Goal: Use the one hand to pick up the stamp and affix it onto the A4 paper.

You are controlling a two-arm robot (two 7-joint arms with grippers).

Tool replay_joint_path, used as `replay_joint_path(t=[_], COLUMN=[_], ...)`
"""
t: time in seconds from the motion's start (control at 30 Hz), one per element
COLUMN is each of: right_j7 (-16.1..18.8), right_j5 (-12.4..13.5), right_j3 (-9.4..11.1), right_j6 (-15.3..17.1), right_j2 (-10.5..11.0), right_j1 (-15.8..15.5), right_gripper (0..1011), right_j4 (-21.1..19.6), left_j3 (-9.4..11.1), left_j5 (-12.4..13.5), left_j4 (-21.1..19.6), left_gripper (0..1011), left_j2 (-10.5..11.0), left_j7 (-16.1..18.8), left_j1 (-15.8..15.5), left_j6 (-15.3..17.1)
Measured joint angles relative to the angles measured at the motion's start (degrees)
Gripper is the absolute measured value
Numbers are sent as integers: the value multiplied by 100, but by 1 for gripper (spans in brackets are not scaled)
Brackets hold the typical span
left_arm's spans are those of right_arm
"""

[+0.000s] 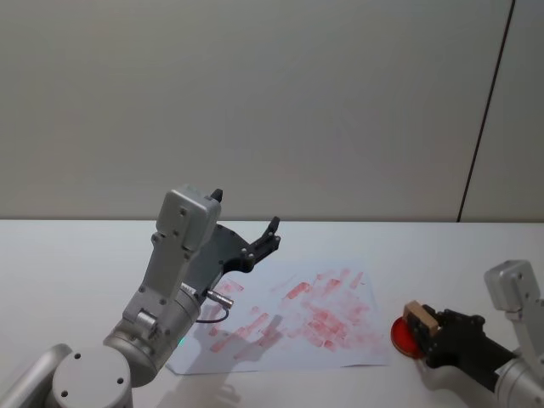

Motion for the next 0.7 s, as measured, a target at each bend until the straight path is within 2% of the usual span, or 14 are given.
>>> replay_joint_path(t=[0.2,0.43,0.7], right_j7=[40,128,216], right_j5=[2,-45,-181], right_j3=[-12,-79,-200], right_j6=[-108,-182,-211], right_j2=[-20,-140,-381], right_j1=[25,164,462], right_gripper=[217,217,217], right_j4=[-153,-224,59], left_j3=[0,0,0], left_j5=[0,0,0], left_j4=[0,0,0], left_gripper=[1002,1002,1002], left_j2=[0,0,0], left_j7=[0,0,0], left_j1=[0,0,0], left_j6=[0,0,0])
